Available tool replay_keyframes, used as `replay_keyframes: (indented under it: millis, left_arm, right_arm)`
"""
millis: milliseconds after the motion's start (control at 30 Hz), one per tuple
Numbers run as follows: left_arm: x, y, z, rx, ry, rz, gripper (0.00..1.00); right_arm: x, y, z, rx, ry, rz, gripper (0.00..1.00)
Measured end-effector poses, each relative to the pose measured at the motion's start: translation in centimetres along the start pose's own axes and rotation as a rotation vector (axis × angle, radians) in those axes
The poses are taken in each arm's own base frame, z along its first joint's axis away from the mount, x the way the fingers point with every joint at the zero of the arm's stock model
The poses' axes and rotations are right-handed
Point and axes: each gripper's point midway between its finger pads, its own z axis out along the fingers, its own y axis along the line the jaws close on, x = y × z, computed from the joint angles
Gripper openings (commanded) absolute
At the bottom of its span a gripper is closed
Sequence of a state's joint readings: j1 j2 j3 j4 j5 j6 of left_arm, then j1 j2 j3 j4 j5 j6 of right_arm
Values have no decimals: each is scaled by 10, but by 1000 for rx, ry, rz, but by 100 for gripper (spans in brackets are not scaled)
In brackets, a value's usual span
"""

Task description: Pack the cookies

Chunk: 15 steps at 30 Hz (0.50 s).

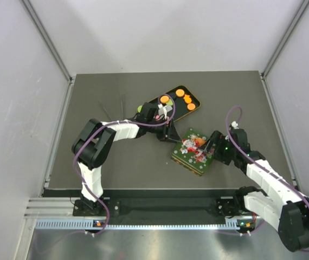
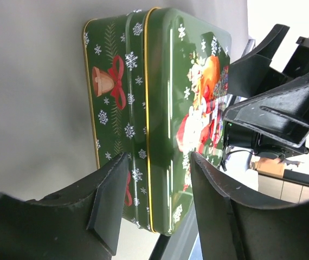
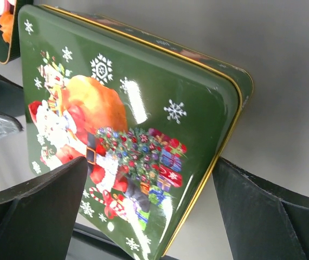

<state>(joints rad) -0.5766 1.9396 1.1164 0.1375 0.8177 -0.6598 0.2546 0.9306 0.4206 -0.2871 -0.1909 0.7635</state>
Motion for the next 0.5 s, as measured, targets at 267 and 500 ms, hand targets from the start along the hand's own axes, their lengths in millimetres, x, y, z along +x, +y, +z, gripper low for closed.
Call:
replay_keyframes:
  millis: [267, 500]
  left_arm:
    - [7, 2, 4, 14, -13, -17, 56]
    - [5, 0, 11, 14, -58, -19, 56]
  right_arm:
    - [-7, 3, 3, 12, -3, -5, 97]
    - [-6, -3, 10, 47, 17, -25, 97]
